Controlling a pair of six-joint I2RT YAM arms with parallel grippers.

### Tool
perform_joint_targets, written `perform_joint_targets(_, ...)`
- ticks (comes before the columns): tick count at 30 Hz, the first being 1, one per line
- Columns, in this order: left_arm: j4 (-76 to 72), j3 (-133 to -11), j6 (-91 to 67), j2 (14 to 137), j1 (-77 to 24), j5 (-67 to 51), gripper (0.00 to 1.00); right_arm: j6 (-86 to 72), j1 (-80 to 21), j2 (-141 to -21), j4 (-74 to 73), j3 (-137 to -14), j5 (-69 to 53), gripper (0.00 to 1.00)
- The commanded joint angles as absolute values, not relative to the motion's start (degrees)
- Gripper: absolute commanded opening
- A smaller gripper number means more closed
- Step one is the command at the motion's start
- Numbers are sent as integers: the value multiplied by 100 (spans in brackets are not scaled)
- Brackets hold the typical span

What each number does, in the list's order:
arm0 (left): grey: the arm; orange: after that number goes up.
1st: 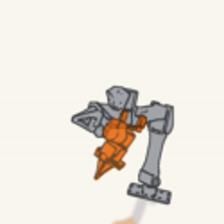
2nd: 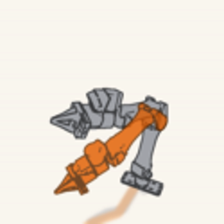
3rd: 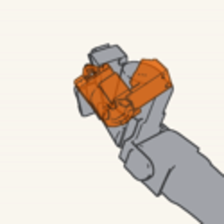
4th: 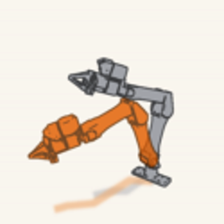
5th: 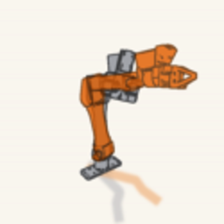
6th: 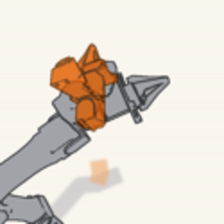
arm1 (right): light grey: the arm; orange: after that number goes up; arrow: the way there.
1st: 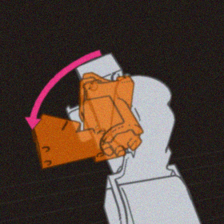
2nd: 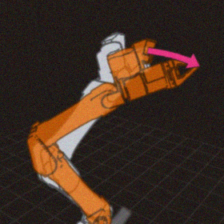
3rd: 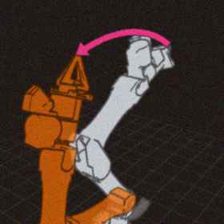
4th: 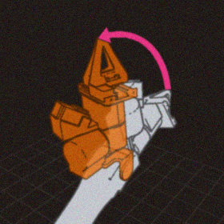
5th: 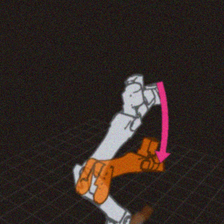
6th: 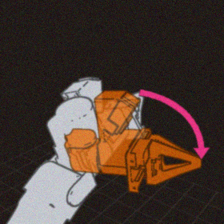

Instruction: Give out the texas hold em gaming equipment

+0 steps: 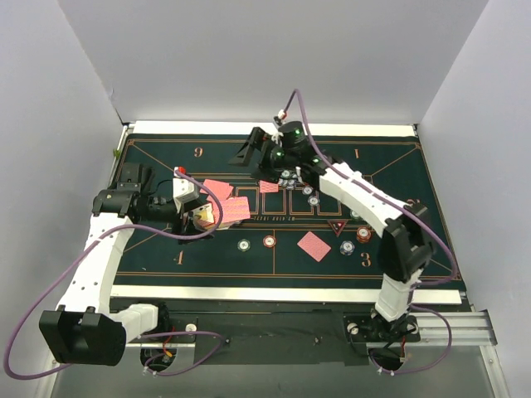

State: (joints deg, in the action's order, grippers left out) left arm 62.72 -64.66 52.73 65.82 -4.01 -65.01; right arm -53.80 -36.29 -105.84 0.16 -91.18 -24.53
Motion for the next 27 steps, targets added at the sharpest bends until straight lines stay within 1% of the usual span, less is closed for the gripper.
perform_joint_targets(1,6073,-6522,5256,6442,-369,-6829,0,-5071,-3551,-9697,-360,-8316,-2189,95)
perform_joint_targets(5,6082,-6495,5273,6425,-360,-6803,0,-5141,-3551,-8976,-290,-7595,-2162,96)
perform_joint_targets(11,6082,-6521,5291,6469,-369,-6741,0,-5721,-3603,-8070,474,-6567,-2364,97)
perform_joint_targets(19,6038,-6451,5291,6460,-369,-6732,0,-5792,-3973,-7691,466,-6504,-2303,98)
perform_joint_targets(23,6012,-6451,5265,6442,-369,-6741,0,-6002,-4051,-7524,746,-6355,-2285,98)
perform_joint_targets(27,6038,-6381,5343,6381,-369,-6767,0,-5968,-4297,-7523,695,-6530,-2189,98)
